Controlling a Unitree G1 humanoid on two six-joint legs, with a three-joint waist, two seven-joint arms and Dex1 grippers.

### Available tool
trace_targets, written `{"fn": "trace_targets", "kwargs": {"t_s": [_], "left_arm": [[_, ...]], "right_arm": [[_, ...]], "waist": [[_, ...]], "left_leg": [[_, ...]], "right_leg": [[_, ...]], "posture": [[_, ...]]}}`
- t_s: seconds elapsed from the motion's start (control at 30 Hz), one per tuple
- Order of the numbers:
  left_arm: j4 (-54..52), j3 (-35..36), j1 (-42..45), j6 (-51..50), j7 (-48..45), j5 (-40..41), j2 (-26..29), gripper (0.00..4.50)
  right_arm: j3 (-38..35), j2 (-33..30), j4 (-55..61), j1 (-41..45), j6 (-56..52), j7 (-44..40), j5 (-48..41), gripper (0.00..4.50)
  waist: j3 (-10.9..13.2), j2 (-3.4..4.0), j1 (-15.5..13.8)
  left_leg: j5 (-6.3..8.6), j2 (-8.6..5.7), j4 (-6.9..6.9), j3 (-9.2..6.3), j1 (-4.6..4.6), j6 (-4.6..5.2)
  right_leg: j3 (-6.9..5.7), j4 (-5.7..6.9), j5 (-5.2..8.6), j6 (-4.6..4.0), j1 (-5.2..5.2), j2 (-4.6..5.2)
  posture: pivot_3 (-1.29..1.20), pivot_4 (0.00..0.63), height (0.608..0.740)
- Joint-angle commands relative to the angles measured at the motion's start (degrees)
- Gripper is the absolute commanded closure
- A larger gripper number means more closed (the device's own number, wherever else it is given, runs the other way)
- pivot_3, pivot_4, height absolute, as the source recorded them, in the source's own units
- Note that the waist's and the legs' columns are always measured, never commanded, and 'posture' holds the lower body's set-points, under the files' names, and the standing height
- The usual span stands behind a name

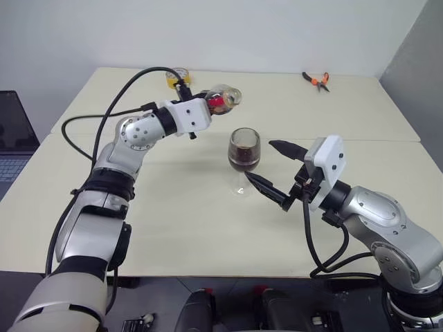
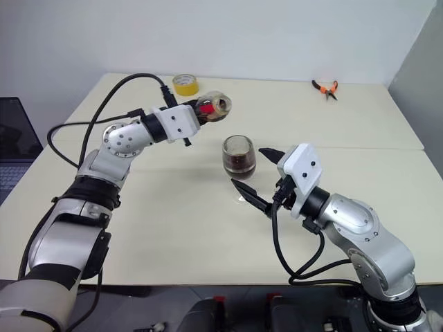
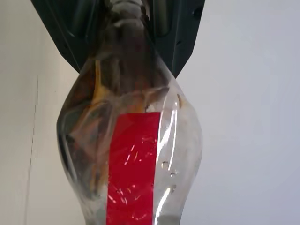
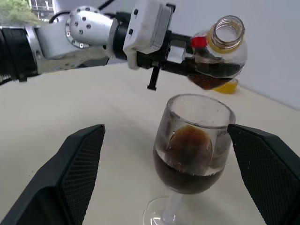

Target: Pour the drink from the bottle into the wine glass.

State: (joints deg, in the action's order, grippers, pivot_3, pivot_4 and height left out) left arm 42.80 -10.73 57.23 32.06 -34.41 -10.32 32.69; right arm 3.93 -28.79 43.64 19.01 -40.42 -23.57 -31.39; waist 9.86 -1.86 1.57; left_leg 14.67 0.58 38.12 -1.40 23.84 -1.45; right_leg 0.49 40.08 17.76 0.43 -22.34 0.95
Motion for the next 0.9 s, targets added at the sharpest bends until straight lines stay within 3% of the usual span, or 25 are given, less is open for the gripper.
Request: {"fn": "trace_targets", "kwargs": {"t_s": [0.03, 0.17, 0.3, 0.57, 0.9], "left_arm": [[-9.2, 7.5, -4.4, -14.0, 0.7, 9.3, -1.6, 3.85], [-15.4, 10.0, -9.4, -21.9, 3.4, 10.0, -2.3, 3.85], [-18.4, 16.6, -15.2, -33.0, 10.5, 15.4, -6.7, 3.85], [-16.8, 22.9, -20.1, -36.5, 20.9, 17.6, -11.8, 3.86], [-12.9, 23.8, -18.8, -36.3, 20.2, 19.3, -13.4, 3.86]], "right_arm": [[-0.4, -0.2, 2.6, -0.1, 1.3, -0.9, -0.4, 0.0], [-0.3, -0.8, 2.8, 0.0, 1.1, -1.1, 0.2, 0.0], [0.1, -1.3, 2.9, 1.2, -0.1, -1.9, -0.8, 0.0], [0.0, -0.6, 2.2, 3.9, -1.7, -2.1, -2.4, 0.0], [-1.0, -0.4, 1.7, 5.3, -2.6, -3.7, -6.5, 0.0]], "waist": [[0.0, 0.0, 0.2], [0.0, 0.0, 0.2], [0.0, -0.01, 0.1], [-0.1, -0.04, -0.2], [-0.1, -0.06, -0.6]], "left_leg": [[0.0, 0.01, 0.0, 0.0, -0.01, 0.0], [-0.01, 0.03, 0.01, -0.03, -0.01, -0.02], [-0.01, 0.0, 0.06, -0.04, -0.01, -0.01], [0.0, -0.02, 0.08, -0.04, 0.01, 0.0], [0.01, -0.04, 0.11, -0.02, 0.0, 0.01]], "right_leg": [[0.01, 0.0, 0.0, 0.0, 0.0, 0.0], [-0.01, 0.04, 0.0, 0.0, 0.0, 0.0], [-0.01, 0.03, 0.0, 0.0, 0.03, 0.03], [-0.02, 0.05, -0.01, -0.01, 0.03, 0.07], [-0.01, 0.04, -0.01, 0.0, 0.04, 0.09]], "posture": [[0.0, 0.15, 0.74], [0.0, 0.15, 0.74], [0.0, 0.15, 0.74], [0.0, 0.15, 0.74], [0.0, 0.15, 0.74]]}}
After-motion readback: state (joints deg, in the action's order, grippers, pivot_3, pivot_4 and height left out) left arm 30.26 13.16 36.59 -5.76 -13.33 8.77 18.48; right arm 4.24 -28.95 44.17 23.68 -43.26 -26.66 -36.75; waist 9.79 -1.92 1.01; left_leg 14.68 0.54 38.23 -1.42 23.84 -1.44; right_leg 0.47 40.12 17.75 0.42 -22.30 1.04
